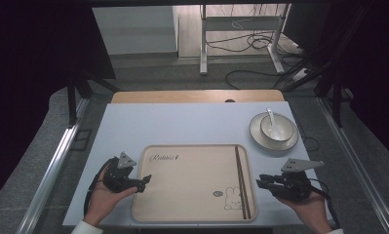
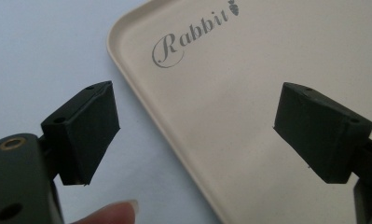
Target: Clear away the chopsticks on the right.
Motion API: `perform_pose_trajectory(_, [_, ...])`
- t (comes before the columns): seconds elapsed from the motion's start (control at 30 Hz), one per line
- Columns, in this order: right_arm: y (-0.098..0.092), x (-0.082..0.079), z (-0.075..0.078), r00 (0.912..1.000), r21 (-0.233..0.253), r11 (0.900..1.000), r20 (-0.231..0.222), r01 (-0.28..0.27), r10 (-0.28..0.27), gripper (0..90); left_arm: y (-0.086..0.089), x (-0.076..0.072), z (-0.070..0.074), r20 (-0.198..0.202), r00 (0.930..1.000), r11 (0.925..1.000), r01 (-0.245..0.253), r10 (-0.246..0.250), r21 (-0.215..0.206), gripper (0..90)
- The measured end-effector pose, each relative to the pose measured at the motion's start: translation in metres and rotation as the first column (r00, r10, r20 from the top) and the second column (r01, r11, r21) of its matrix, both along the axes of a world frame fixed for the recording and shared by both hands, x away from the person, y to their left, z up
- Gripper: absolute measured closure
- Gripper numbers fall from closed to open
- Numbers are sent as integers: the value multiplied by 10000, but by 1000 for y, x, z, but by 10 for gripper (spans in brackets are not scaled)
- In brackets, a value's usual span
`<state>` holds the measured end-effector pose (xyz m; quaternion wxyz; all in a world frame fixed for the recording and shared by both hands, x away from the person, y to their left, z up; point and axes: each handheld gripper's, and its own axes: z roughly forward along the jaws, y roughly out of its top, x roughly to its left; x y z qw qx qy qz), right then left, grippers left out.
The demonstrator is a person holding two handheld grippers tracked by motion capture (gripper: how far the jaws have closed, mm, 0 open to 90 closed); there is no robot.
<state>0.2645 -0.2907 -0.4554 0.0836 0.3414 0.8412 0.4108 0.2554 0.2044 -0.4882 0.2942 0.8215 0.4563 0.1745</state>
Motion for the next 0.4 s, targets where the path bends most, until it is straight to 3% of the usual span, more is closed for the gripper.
perform_pose_trajectory(0.03, [-1, -1, -1, 10000, -87, 9999, 47, 66, -66, 530, 0, 0, 0, -2, 10000, 10000, -31, 31, -9, 138])
perform_pose_trajectory(0.13, [-1, 0, 1, 9998, 153, 9998, 178, 129, -132, 454, -1, 1, 1, 46, 10000, 10000, -52, 52, -8, 138])
perform_pose_trajectory(0.4, [1, 2, -1, 9988, -319, 9991, 421, 262, -248, 353, -1, 0, 1, 74, 10000, 10000, -54, 54, -9, 137])
